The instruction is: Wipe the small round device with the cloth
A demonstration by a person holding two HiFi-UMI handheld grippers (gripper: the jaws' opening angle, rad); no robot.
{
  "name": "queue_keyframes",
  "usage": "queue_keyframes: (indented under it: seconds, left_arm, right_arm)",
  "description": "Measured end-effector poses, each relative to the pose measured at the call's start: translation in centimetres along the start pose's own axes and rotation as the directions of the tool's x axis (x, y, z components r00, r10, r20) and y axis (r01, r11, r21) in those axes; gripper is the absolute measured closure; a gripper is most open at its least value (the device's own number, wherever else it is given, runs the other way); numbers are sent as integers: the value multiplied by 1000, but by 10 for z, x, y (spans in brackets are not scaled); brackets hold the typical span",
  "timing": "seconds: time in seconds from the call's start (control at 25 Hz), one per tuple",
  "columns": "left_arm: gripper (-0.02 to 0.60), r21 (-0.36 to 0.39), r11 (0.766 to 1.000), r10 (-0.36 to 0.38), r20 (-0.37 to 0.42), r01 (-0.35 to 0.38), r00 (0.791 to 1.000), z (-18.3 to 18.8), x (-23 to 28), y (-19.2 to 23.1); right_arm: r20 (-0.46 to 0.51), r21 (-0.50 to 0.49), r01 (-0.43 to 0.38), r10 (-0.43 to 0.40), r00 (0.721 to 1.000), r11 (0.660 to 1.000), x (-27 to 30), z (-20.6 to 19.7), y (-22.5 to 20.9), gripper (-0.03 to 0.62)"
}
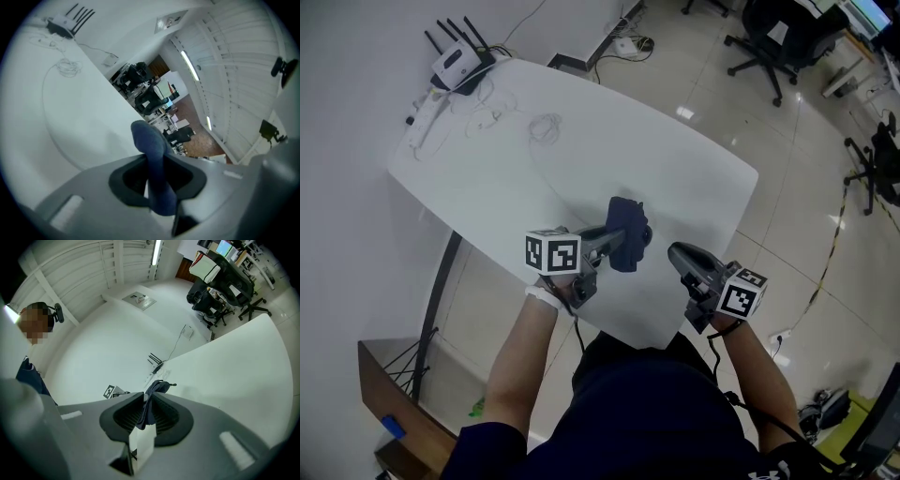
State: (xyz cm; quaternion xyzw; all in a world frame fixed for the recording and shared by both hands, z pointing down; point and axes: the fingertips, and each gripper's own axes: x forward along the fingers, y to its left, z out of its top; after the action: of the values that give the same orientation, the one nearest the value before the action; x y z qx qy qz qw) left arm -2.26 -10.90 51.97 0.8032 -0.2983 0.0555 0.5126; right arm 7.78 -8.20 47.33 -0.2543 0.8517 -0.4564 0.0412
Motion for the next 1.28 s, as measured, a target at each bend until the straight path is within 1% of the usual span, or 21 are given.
queue_keyframes:
  seconds: [0.16, 0.28, 0.36, 0.48, 0.56, 0.64, 0.68, 0.76, 0.8, 0.84, 0.88, 0.96, 1.04, 1.08, 1.12, 1.2, 1.28]
  left_arm:
    - [494, -95, 993, -70, 11, 70, 998, -5, -2, 10]
    - [494, -141, 985, -95, 22, 97, 995, -4, -4, 23]
    - [495, -162, 984, -77, 23, 79, 997, -6, -5, 35]
    - [499, -173, 985, 9, -2, -9, 1000, -14, -4, 61]
    - [500, -142, 986, 78, -34, -82, 996, -21, -1, 74]
    - [500, -64, 985, 154, -68, -158, 986, -29, 1, 81]
    - [500, -11, 981, 193, -82, -195, 978, -32, 3, 82]
    - [500, 93, 963, 263, -99, -254, 960, -37, 5, 84]
    - [500, 126, 954, 286, -98, -273, 953, -38, 6, 84]
    - [500, 139, 948, 301, -90, -287, 949, -38, 6, 83]
    - [500, 132, 946, 309, -75, -298, 948, -37, 5, 82]
    - [500, 72, 945, 320, -17, -318, 947, -31, -3, 79]
    - [500, 9, 940, 340, 58, -341, 939, -20, -16, 72]
    - [500, -10, 940, 341, 90, -342, 936, -16, -23, 66]
    - [500, -20, 943, 333, 116, -333, 936, -12, -28, 57]
    - [500, -15, 954, 299, 163, -301, 940, -3, -37, 31]
    - [500, 16, 973, 224, 198, -232, 954, 4, -38, -4]
  right_arm:
    - [-6, 9, 8, -8, 1000, 1000, -1, -2, -5, 534]
    - [-11, 14, 16, -16, 1000, 1000, 3, -3, -8, 534]
    - [-12, 18, 19, -19, 1000, 1000, 4, -4, -9, 536]
    - [-10, 24, 27, -27, 1000, 999, 2, -2, -12, 536]
    - [-3, 34, 33, -33, 999, 999, 1, -1, -15, 536]
    - [5, 43, 38, -38, 999, 998, -1, -1, -16, 537]
    - [8, 45, 39, -40, 999, 998, -2, -1, -16, 537]
    - [12, 47, 42, -42, 999, 998, -4, -1, -15, 539]
    - [14, 47, 42, -42, 999, 998, -5, -2, -15, 539]
    - [16, 48, 41, -42, 999, 998, -6, -2, -14, 539]
    - [19, 49, 40, -41, 999, 998, -7, -3, -13, 539]
    - [24, 48, 35, -37, 999, 998, -11, -2, -11, 540]
    - [29, 45, 28, -29, 999, 999, -15, -2, -8, 540]
    - [31, 44, 25, -26, 999, 999, -16, -2, -7, 542]
    - [33, 44, 22, -23, 999, 999, -18, -3, -5, 542]
    - [35, 43, 15, -17, 999, 999, -19, -4, -2, 543]
    - [36, 42, 10, -12, 999, 999, -20, -6, 2, 543]
